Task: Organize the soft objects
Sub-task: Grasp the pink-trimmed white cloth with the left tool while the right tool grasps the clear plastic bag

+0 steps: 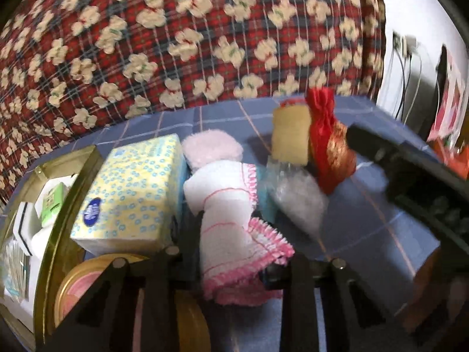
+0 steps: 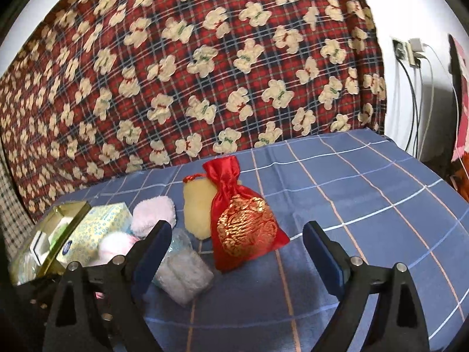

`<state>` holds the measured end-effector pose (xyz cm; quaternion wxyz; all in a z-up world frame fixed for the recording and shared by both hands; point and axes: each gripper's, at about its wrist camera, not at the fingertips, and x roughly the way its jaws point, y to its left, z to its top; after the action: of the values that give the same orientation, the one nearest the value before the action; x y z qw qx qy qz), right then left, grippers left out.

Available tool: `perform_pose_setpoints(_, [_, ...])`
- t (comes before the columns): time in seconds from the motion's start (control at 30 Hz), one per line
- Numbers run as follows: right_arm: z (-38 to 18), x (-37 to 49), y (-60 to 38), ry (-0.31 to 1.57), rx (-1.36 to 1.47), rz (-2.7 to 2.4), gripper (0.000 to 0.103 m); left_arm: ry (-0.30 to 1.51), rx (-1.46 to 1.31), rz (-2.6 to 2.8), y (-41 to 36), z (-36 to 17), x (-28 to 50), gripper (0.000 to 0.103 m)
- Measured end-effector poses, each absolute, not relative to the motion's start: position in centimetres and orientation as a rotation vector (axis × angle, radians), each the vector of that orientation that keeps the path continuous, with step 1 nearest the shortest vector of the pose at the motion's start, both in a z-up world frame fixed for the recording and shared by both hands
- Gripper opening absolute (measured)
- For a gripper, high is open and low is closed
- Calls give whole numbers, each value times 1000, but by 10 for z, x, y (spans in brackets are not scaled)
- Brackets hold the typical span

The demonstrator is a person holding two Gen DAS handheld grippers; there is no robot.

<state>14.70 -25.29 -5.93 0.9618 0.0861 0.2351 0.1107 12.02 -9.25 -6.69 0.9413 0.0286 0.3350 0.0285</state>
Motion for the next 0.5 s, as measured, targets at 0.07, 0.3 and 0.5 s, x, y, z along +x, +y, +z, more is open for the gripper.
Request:
perform_pose_setpoints(0.07, [-62, 153, -245, 514, 142, 247, 93, 632, 35, 42, -89, -61, 113, 27])
perform_pose_setpoints(0.3, [-80, 178, -220, 684, 37, 305, 93, 598, 6, 28, -85, -55, 109, 27])
perform_pose_setpoints(0.5, [-90, 190, -212, 762, 31, 360, 86, 634, -12, 35, -81, -60, 114, 27])
